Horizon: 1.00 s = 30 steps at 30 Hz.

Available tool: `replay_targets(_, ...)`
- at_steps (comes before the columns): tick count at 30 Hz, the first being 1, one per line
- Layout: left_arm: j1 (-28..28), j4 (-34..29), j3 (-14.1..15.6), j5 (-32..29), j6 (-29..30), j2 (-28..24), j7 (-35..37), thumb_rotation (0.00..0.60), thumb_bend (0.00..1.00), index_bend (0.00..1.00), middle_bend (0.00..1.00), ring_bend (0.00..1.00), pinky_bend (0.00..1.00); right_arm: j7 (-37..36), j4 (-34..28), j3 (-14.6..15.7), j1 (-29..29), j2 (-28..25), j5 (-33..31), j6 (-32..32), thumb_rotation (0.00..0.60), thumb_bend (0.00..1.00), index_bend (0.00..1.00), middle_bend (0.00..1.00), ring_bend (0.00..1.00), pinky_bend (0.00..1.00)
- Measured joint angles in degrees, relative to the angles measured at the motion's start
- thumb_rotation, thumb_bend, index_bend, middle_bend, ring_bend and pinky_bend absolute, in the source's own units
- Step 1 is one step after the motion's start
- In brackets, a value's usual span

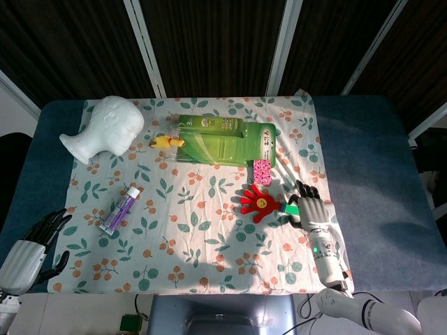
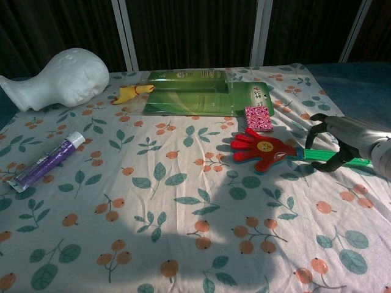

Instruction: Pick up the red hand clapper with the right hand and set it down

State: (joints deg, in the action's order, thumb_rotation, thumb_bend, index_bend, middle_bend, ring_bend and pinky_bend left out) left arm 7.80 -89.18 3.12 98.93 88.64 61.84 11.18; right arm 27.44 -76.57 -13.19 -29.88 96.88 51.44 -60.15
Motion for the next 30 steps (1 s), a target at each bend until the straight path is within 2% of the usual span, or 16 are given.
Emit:
replay_targets(20, 0.10, 0.03, 0.28, 0.55, 0.04, 0.01, -0.20, 0.600, 0.49, 0.00, 0.00, 0.00, 0.17, -0.30, 0.03, 0.28, -0.61, 0.45, -0.57, -1.08, 0.600, 0.45, 0.56, 0.04, 0.00, 0.00)
replay_targets(30, 0.06, 0.28, 0.38, 0.74, 0.22, 0.09, -0.23, 0.600, 0.49, 0.00, 0.00, 0.00, 0.17, -0.53, 0.42, 0.48, -0.70, 0.85, -0.72, -1.43, 0.600, 0.45, 0.61, 0.11, 0.00, 0.00)
